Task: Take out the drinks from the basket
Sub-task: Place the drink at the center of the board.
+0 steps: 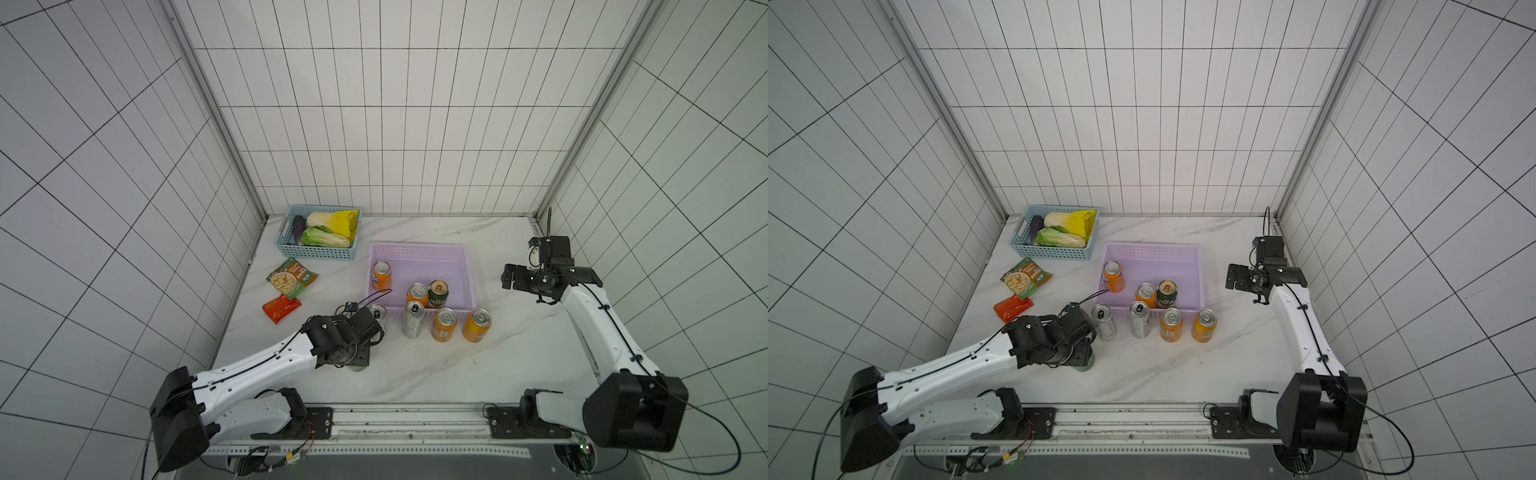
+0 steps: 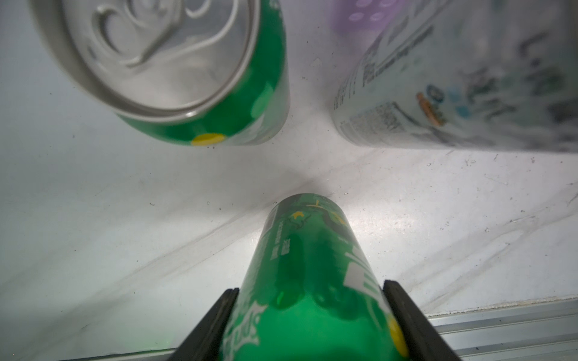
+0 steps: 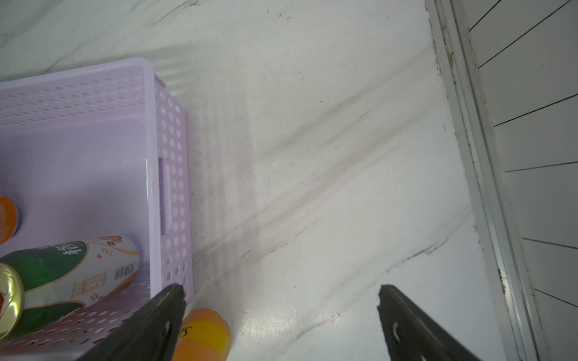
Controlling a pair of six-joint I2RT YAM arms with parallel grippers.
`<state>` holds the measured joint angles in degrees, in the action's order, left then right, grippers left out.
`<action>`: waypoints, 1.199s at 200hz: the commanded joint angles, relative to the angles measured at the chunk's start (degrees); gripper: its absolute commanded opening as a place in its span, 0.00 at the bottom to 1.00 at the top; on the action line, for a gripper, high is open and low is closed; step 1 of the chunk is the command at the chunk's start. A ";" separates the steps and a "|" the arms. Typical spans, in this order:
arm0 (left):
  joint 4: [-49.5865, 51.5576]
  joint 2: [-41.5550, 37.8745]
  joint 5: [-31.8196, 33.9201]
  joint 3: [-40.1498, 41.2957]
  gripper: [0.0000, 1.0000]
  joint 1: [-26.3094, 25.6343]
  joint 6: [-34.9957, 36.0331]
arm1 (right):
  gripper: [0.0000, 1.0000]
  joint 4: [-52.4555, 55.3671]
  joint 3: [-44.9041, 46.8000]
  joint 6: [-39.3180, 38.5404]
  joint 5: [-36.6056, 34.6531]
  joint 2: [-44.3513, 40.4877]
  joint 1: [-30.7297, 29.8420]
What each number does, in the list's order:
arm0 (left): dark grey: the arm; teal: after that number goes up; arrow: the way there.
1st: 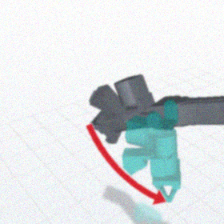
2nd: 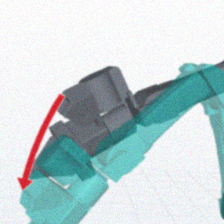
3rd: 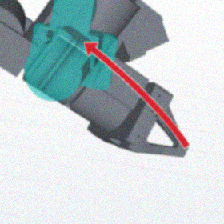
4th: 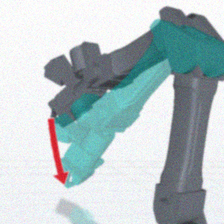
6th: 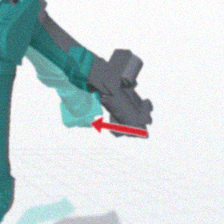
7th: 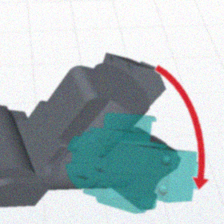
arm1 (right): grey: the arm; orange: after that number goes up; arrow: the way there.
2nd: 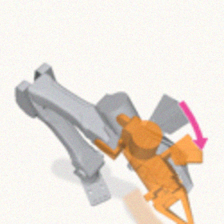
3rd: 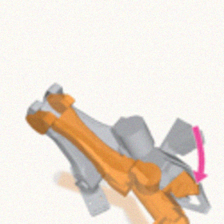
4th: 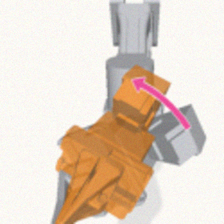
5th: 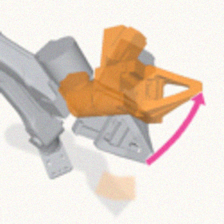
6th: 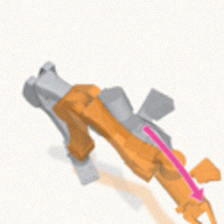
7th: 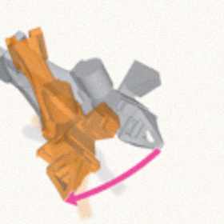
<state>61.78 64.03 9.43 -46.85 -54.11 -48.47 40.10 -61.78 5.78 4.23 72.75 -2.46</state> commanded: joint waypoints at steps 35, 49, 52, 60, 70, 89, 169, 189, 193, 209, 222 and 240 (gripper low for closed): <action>-5.76 2.29 2.10 1.05 0.47 -0.39 -1.01 | 1.00 -0.02 1.40 0.28 -0.45 0.63 0.71; -6.24 2.93 2.01 1.10 0.48 -0.39 -0.92 | 1.00 -0.02 1.49 0.33 -0.71 0.66 0.71; -6.33 3.16 2.03 1.08 0.49 -0.42 -0.93 | 1.00 -0.02 1.50 0.33 -0.76 0.69 0.71; -6.49 3.52 2.07 1.06 0.50 -0.41 -0.76 | 1.00 -0.04 1.40 0.28 -0.76 0.70 0.70; -6.54 4.02 2.09 1.04 0.51 -0.46 -0.61 | 1.00 -0.03 1.50 0.28 -0.80 0.72 0.70; -6.90 4.59 2.11 1.14 0.55 -0.47 -0.33 | 0.99 0.07 1.50 0.29 -1.04 0.65 0.77; -7.42 4.52 2.00 1.42 0.67 -0.47 -0.20 | 0.99 0.07 1.50 0.26 -0.98 0.29 0.70; -7.36 4.50 1.70 1.32 0.69 -0.47 0.03 | 0.99 0.07 1.55 0.31 -0.76 -0.13 0.76; -7.37 4.47 1.58 1.32 0.70 -0.47 0.06 | 0.99 -0.07 1.49 0.24 -0.72 -0.16 0.75; -7.44 4.44 1.25 1.32 0.73 -0.47 -0.09 | 0.99 -0.07 1.53 0.20 -0.65 -0.41 0.70; -7.41 4.26 1.31 1.25 0.76 -0.43 0.05 | 1.00 -0.11 1.55 0.28 -0.54 -0.42 0.70; -6.97 3.76 1.50 0.78 0.80 -0.46 0.39 | 1.00 -0.11 1.46 0.33 -0.36 -0.24 0.74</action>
<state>56.47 68.23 10.85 -45.60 -54.33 -48.47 40.10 -61.78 5.78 3.77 73.01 -2.22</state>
